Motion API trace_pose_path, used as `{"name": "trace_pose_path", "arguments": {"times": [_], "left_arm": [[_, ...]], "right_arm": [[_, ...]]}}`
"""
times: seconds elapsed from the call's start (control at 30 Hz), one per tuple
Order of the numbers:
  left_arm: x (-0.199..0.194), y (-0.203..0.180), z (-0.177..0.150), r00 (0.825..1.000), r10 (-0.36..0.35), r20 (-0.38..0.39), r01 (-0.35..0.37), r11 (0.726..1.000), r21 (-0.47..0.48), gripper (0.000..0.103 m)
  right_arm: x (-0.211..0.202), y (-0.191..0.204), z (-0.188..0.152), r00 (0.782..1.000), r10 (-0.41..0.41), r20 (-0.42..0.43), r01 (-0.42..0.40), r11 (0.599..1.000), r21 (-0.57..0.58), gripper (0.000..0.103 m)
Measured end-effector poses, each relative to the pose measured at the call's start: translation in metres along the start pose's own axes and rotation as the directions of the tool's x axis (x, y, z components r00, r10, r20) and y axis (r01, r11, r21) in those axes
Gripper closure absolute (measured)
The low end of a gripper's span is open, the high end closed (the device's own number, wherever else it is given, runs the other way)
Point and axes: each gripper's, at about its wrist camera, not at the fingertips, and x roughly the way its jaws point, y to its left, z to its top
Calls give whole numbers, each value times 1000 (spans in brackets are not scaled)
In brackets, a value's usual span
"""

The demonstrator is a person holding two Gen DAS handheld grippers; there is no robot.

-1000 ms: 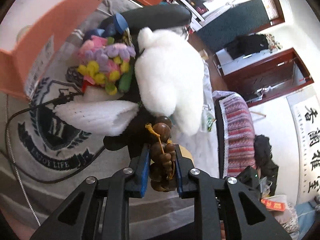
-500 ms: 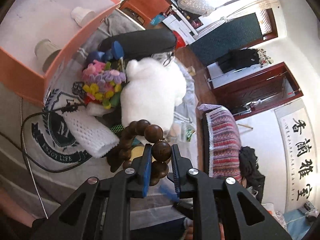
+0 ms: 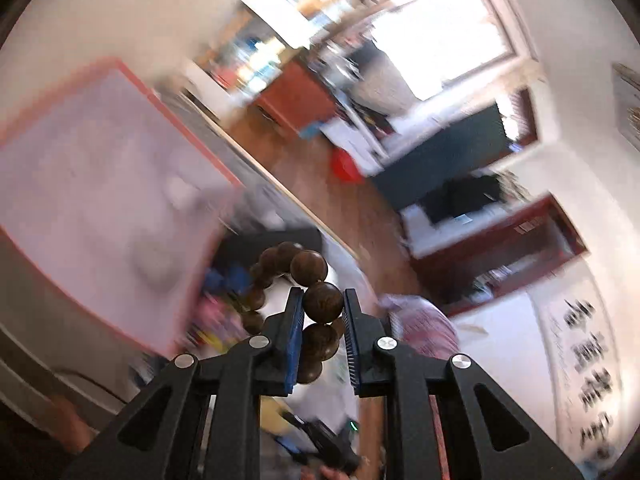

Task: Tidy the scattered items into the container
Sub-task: 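Drop the bracelet into the orange box with the left tool while the right tool grasps the yellow sponge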

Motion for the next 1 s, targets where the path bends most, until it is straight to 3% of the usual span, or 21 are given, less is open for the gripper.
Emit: {"name": "trace_pose_path", "arguments": {"times": [0.03,0.07,0.13,0.23,0.37,0.47,0.5,0.53,0.6,0.77,0.87,1.0], "left_arm": [[-1,8,21,1000,29,-6,-29,999,-13,73],[0,19,40,998,50,-24,-50,999,-19,53],[0,37,62,994,95,-52,-95,995,-9,42],[-12,65,78,977,210,-45,-208,977,53,42],[-22,107,71,979,190,-71,-186,981,55,42],[-19,136,54,984,141,-105,-138,990,38,42],[-16,142,47,985,131,-116,-128,991,39,42],[-13,147,41,984,126,-125,-122,992,41,42],[-4,156,26,982,108,-156,-102,994,48,42],[16,154,-1,969,54,-242,-39,997,69,42],[12,143,0,975,42,-219,-15,992,123,42],[15,135,-5,970,71,-232,-30,984,174,42]], "right_arm": [[2,1,1,1000,6,1,-6,1000,0,8],[3,1,2,1000,17,5,-17,1000,1,7],[4,3,4,999,27,18,-27,1000,-6,6],[6,8,5,999,23,40,-22,999,-34,6],[9,16,6,999,-3,52,7,997,-81,12],[4,14,4,997,-52,61,57,995,-85,44],[0,8,4,996,-57,67,61,996,-60,63],[-3,1,4,997,-27,70,29,999,-26,67],[-11,-6,4,996,22,87,-24,1000,16,71],[-36,3,-4,984,119,136,-118,993,-16,79],[-42,11,-14,978,167,126,-162,986,-50,80],[-35,30,-25,976,199,84,-189,975,-118,80]]}}
